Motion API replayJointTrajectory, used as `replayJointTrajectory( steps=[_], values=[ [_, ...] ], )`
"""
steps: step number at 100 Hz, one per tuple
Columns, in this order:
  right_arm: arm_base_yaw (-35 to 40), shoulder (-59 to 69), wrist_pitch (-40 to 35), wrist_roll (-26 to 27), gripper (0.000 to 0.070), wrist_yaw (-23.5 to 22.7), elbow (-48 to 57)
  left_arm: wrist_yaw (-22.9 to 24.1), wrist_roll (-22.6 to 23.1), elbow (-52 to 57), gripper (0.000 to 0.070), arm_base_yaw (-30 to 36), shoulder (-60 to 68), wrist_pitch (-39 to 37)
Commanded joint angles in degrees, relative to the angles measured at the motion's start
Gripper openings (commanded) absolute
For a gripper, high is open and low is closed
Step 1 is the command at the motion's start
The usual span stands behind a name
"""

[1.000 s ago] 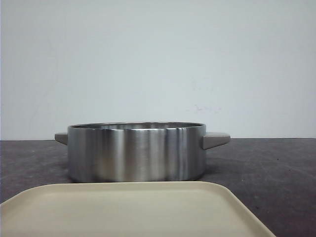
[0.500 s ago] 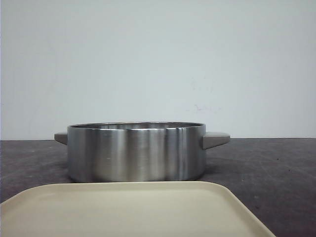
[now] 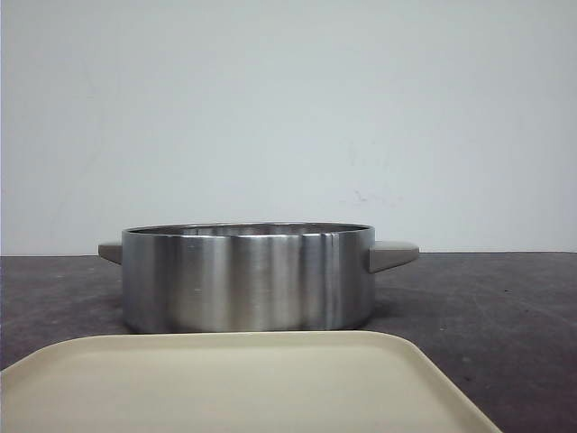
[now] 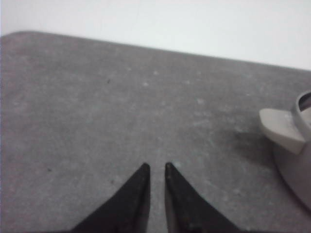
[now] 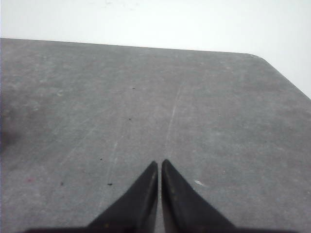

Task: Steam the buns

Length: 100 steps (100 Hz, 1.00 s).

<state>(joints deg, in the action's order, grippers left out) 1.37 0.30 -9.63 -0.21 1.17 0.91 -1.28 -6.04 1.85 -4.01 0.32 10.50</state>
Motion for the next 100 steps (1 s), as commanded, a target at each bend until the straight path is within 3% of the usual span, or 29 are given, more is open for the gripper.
replayJointTrajectory(
  steps=[1,13,100],
  values=[
    [-0.04,-0.07,0.66,0.2,0.0011,0.15,-0.26,0.22,2.23,-1.05,0.0017,-0.15,-0.15,0.63],
    [-0.04,-0.09,0.66,0.2,0.0011,0.15,-0.26,0.24,5.03,-1.05,0.0017,-0.15,-0.15,0.63],
    [-0.04,-0.07,0.66,0.2,0.0011,0.28,-0.26,0.22,4.5,-1.05,0.0017,-0.15,-0.13,0.26]
  ],
)
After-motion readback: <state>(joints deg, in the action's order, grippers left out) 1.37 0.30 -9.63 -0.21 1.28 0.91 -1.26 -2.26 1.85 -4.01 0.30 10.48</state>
